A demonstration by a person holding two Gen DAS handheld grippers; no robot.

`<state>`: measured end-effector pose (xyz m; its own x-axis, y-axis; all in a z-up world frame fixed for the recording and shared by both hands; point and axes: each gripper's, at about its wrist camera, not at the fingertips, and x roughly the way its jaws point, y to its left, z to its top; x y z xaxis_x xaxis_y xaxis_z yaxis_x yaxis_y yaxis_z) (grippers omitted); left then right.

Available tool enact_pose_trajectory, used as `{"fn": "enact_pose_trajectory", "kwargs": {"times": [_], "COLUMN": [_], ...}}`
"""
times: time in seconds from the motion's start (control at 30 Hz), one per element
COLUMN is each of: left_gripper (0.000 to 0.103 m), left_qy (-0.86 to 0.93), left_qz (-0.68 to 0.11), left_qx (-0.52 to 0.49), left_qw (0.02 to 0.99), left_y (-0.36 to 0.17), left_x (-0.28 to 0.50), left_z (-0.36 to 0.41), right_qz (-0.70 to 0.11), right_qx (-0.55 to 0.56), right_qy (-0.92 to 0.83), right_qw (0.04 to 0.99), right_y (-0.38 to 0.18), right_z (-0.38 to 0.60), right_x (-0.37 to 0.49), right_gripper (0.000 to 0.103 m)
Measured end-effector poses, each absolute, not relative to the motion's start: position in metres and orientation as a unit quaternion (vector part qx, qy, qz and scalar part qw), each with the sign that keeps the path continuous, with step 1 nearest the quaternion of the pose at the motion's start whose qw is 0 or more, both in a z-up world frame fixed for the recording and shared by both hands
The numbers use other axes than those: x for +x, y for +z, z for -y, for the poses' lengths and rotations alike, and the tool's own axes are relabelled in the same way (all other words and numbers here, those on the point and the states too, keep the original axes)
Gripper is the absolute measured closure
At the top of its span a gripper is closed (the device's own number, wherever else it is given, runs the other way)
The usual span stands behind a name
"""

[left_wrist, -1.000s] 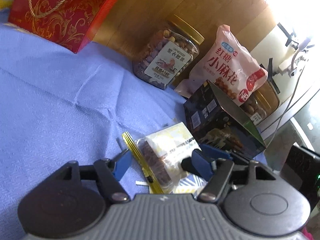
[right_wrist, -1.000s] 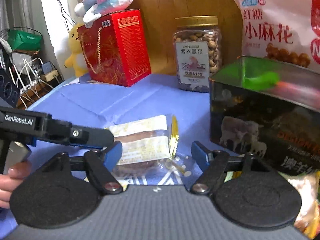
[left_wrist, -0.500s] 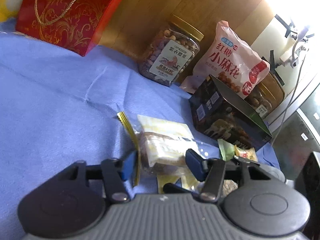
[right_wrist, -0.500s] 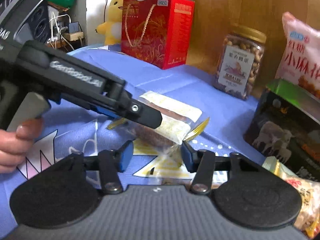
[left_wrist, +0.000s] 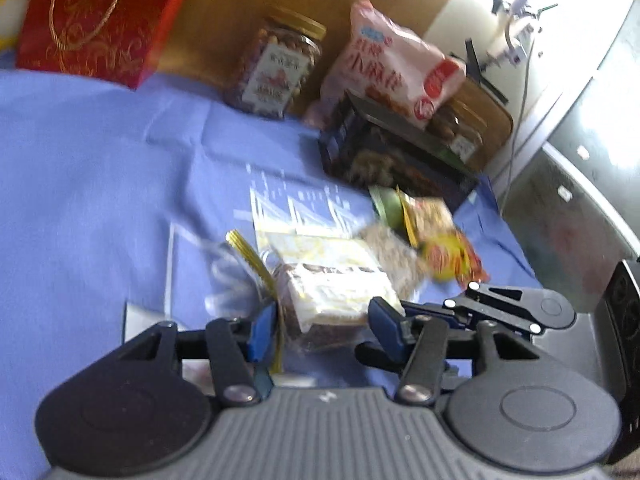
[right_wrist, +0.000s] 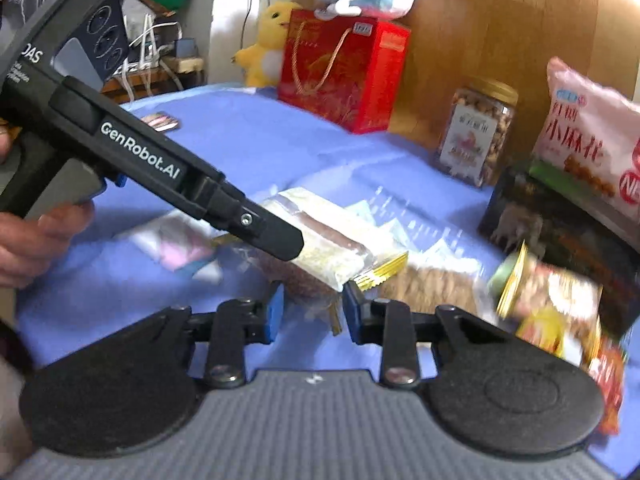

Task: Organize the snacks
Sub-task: 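Carry the wafer bag into the black tin and open the left tool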

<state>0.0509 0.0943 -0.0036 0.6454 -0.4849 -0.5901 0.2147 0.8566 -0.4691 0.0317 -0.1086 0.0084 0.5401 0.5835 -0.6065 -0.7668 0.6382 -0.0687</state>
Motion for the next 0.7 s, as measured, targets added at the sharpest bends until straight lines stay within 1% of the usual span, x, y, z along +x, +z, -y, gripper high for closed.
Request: {"fn": "enact_pose_trajectory", "kwargs": {"times": [0.07, 0.1, 0.13, 0.2, 0.3, 0.4, 0.43, 0.53, 0.57, 0.63, 0.7], "left_gripper": [0.047, 0.04, 0.037, 0.036, 0.036, 0.041, 0.049, 0.054, 0.054, 0.054, 0.054], "left_qy": [-0.197, -0.196, -0.195, -0.193, -0.193, -0.187, -0.19, -0.189, -0.19, -0.191, -0.197], "left_qz": [-0.371, -0.37, -0.364, -0.353, -0.352, -0.376, -0.387, -0.39, -0.39, -0.39, -0.38], "left_qx": [-0.175, -0.174, -0.176, -0.183, -0.205, -0.2, -0.198, -0.182, -0.18, -0.173, -0.163], "left_qw": [0.89, 0.891, 0.894, 0.897, 0.893, 0.885, 0.881, 0.883, 0.883, 0.884, 0.889], "left_y": [-0.003, -0.001, 0.003, 0.009, 0.014, 0.008, 0.003, -0.002, -0.001, 0.004, 0.014], "left_x": [0.044, 0.042, 0.04, 0.039, 0.045, 0.052, 0.054, 0.054, 0.054, 0.055, 0.058], "left_z": [-0.093, -0.094, -0.096, -0.101, -0.108, -0.103, -0.099, -0.09, -0.088, -0.084, -0.08], "right_qz": [-0.282, -0.279, -0.277, -0.276, -0.276, -0.28, -0.283, -0.289, -0.29, -0.291, -0.285], "right_qx": [-0.161, -0.16, -0.159, -0.156, -0.151, -0.145, -0.142, -0.118, -0.112, -0.105, -0.088], "right_qy": [0.389, 0.385, 0.383, 0.381, 0.381, 0.385, 0.386, 0.395, 0.394, 0.392, 0.394], "right_qw": [0.862, 0.865, 0.867, 0.869, 0.87, 0.868, 0.866, 0.864, 0.865, 0.867, 0.869], "right_y": [0.004, 0.002, 0.003, 0.005, 0.005, 0.003, 0.001, -0.002, -0.002, 0.0, 0.006], "right_z": [0.113, 0.114, 0.115, 0.116, 0.117, 0.117, 0.118, 0.12, 0.121, 0.122, 0.127], "right_x": [0.025, 0.023, 0.021, 0.021, 0.023, 0.026, 0.027, 0.031, 0.032, 0.033, 0.034], "right_gripper": [0.067, 0.066, 0.065, 0.062, 0.061, 0.061, 0.061, 0.064, 0.068, 0.071, 0.072]}}
